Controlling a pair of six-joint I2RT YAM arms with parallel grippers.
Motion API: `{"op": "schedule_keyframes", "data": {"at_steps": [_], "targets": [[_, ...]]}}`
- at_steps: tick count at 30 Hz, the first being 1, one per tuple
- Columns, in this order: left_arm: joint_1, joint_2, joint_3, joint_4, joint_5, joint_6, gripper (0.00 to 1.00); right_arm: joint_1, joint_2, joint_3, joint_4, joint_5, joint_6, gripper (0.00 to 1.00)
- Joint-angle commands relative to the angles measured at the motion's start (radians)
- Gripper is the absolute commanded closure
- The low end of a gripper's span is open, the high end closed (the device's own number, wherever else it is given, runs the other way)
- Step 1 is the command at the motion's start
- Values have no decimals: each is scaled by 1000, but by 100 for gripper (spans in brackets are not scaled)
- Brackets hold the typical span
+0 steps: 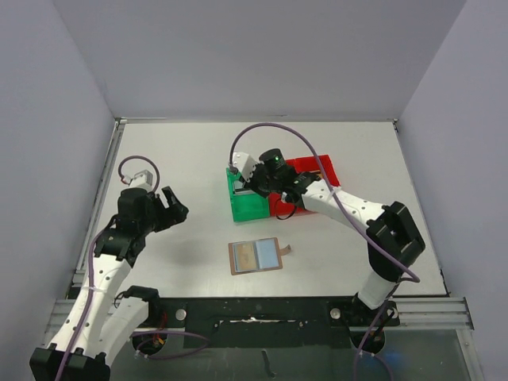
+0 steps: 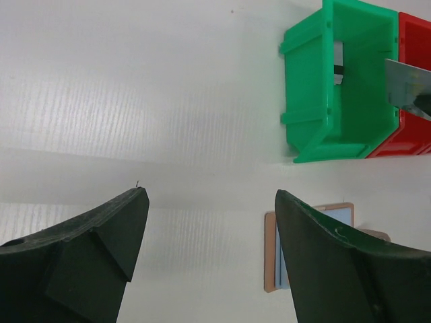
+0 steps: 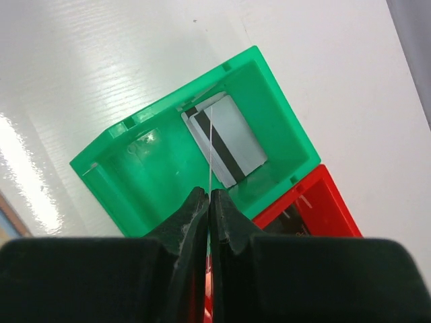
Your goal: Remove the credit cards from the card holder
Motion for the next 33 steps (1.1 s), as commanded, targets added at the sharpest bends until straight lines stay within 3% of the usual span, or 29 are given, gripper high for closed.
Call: {"op": "schedule_keyframes", "data": {"at_steps": [1,20,33], "targets": [[10,-28,2,96,63,35,24,-5,68,84,-24,-38,-140,100],[77,-111,-14,135,90,36,24,-23,341,310,-121,55,-429,100],[88,-107,-14,143,109,40,24,-17,430,373,-106,108,-499,99]]}}
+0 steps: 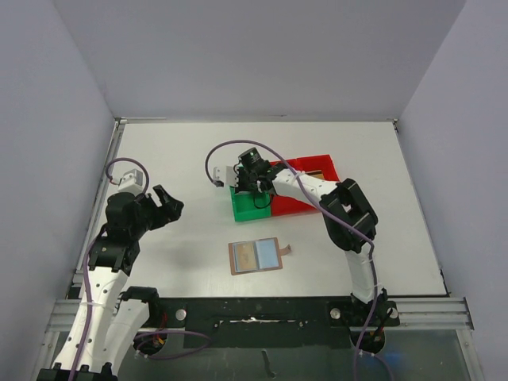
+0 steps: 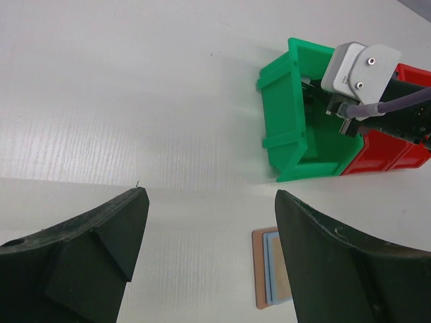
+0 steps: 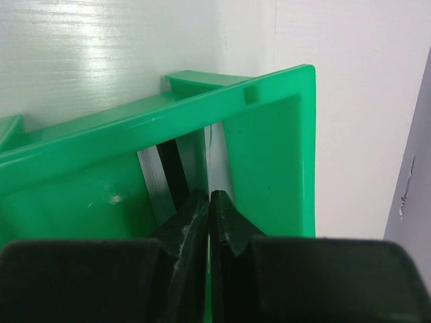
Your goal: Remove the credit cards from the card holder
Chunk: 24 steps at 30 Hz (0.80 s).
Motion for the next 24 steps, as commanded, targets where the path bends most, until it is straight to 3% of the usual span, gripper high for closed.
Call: {"op": "schedule_keyframes", "data": {"at_steps": [1,10,24], "targets": [[10,-4,11,67,24,15,24,2,4,49,17,39,-39,99],[17,2,11,71,34,15,24,5,30,34,10,25,-49,92],[22,12,11,74,47,17,24,2,26,21,16,14,-42,74]]}}
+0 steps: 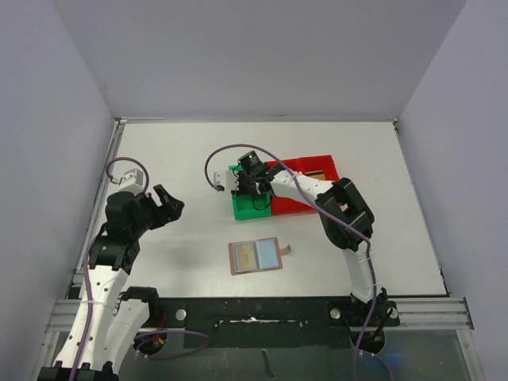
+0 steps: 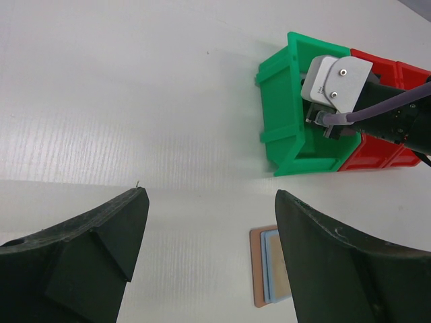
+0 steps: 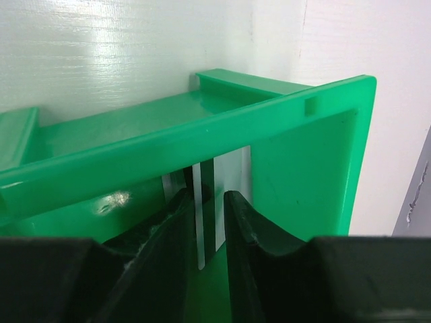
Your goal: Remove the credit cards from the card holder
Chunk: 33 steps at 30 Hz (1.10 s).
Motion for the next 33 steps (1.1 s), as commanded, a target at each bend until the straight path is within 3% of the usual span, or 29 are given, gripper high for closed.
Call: {"op": "schedule_keyframes", "data": {"at_steps": [1,33], "targets": [[12,1,11,66,20,16,24,0,-9,17,25,7,5,73],[19,20,-14,73,48,20,24,-4,31,20,63,76,28,56]]}}
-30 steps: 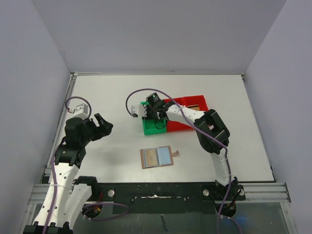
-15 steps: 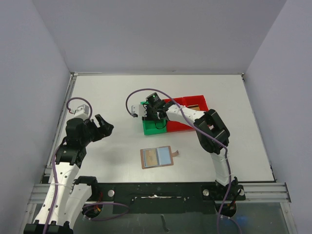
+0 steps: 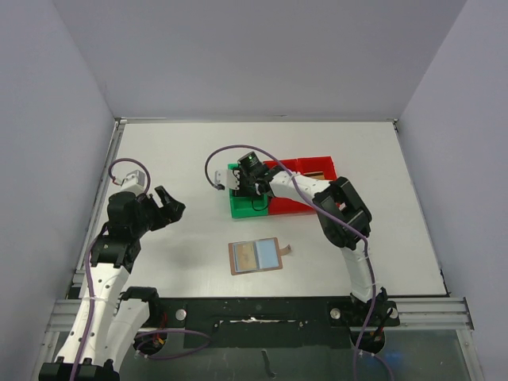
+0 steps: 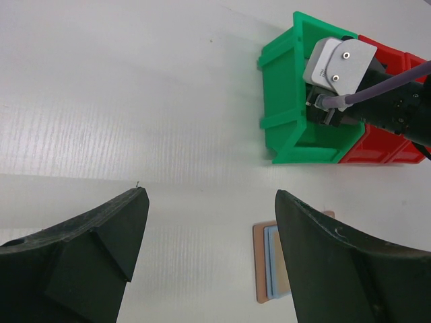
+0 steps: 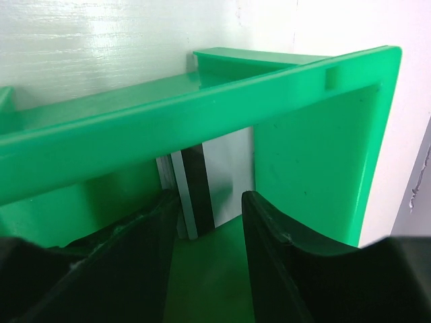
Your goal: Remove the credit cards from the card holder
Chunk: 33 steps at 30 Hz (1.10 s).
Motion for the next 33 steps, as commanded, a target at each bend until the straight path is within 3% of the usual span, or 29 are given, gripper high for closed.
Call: {"op": "schedule_keyframes", "data": {"at_steps": [1,14,23,28,33], "targets": [[6,2,8,66,25,18,24,-3,6,20,35,26,17,56],[11,2,8,68,31,18,24,-18,-80,45,98,-31,145,50],[12,5,8,65,36,16,24,-22,-234,-93,379,83,250,35],[12,10,8,67,41,18,24,-24,-294,-141,403,83,316,34],[12,12,6,70,46,18,24,-35,-387,-203,430,118,569,34]]}}
